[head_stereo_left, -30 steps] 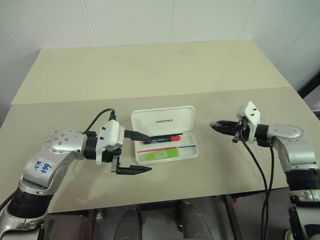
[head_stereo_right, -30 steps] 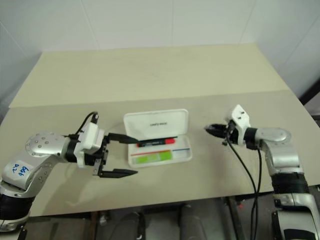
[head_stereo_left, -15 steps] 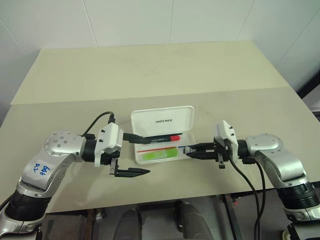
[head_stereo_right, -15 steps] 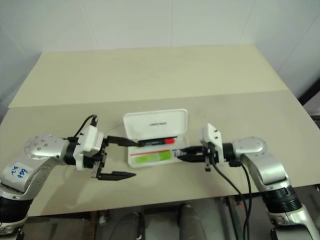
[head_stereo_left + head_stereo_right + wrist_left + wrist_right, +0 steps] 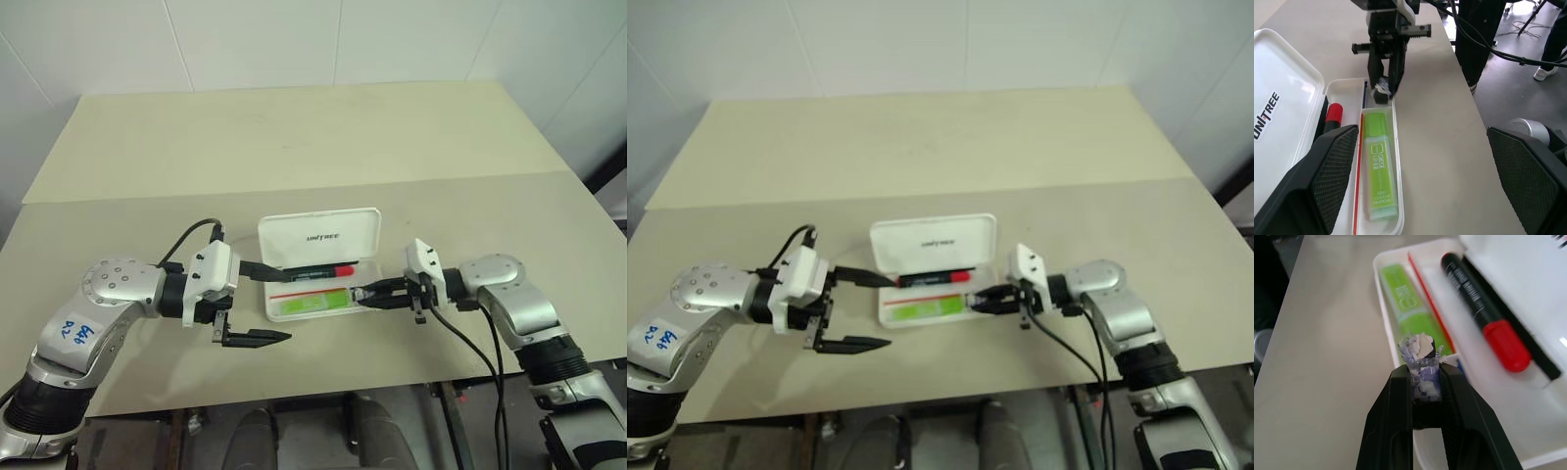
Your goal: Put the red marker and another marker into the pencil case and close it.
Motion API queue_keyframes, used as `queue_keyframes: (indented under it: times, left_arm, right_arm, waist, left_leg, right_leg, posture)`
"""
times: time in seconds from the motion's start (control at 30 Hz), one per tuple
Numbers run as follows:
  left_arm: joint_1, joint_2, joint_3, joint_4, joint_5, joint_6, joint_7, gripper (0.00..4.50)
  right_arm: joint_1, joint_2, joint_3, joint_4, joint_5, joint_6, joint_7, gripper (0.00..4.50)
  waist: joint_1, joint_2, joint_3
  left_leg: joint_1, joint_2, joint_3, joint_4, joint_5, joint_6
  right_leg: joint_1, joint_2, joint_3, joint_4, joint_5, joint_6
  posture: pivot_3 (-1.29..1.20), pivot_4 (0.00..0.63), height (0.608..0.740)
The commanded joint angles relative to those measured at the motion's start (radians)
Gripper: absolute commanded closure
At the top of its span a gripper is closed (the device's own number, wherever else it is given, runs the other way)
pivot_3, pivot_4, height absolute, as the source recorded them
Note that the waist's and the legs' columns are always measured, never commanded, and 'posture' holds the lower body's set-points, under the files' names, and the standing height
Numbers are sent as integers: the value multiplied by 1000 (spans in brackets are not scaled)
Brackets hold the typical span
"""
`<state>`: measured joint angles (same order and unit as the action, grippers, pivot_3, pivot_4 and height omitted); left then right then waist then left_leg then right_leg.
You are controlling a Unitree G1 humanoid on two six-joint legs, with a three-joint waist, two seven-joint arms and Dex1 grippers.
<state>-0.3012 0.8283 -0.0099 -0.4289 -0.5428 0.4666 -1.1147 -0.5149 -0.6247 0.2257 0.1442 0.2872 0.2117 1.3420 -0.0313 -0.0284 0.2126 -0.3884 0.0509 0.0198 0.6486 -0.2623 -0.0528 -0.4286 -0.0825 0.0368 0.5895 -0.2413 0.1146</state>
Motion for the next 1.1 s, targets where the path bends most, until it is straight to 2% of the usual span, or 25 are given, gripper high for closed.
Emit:
queue_keyframes:
  times: [0.03, 0.27, 0.33, 0.57, 0.83, 0.93, 1.1]
  left_arm:
    - [3, 5, 25, -42, -18, -1, 5, 0]
    - [-2, 3, 22, -38, -16, -4, 5, 0]
    - [-3, 2, 22, -37, -16, -4, 4, 0]
    - [-1, 3, 24, -29, -14, -11, 0, 0]
    - [-13, -9, 9, -11, -7, -22, -8, 0]
    - [-14, -9, 8, -7, -6, -26, -11, 0]
    - [-15, -10, 6, -4, -5, -28, -10, 0]
  right_arm:
    - [-21, 9, -14, 8, -3, -29, 4, 3133]
    - [-30, 9, -17, 21, -23, -72, 3, 589]
    - [-33, 7, -29, 9, -13, -76, 4, 34]
    - [-33, -36, -112, -121, 72, 15, -11, 34]
    - [-20, -22, -123, -297, 144, 131, -71, 34]
    - [-13, -20, -100, -331, 144, 154, -75, 603]
    - [6, -13, -21, -324, 67, 108, -78, 2493]
  waist:
    - [-1, 0, 0]
    - [0, 0, 0]
    - [0, 0, 0]
    - [1, 0, 0]
    - [0, 0, 0]
    - [1, 0, 0]
    - [1, 0, 0]
  left_leg:
    - [0, 0, 0, 0, 0, 0]
    - [0, 0, 0, 0, 0, 0]
    - [0, 0, 0, 0, 0, 0]
    - [0, 0, 0, 0, 0, 0]
    - [0, 0, 0, 0, 0, 0]
    - [0, 0, 0, 0, 0, 0]
    - [0, 0, 0, 0, 0, 0]
  right_leg:
    - [0, 0, 0, 0, 0, 0]
    - [0, 0, 0, 0, 0, 0]
    - [0, 0, 0, 0, 0, 0]
    - [0, 0, 0, 1, 0, 0]
    - [0, 0, 0, 1, 0, 0]
    - [0, 0, 0, 1, 0, 0]
    - [0, 0, 0, 0, 0, 0]
  posture:
    - [0, 150, 740]
    - [0, 150, 740]
    - [0, 150, 740]
    - [0, 150, 740]
    - [0, 150, 740]
    - [0, 150, 740]
    - [0, 150, 740]
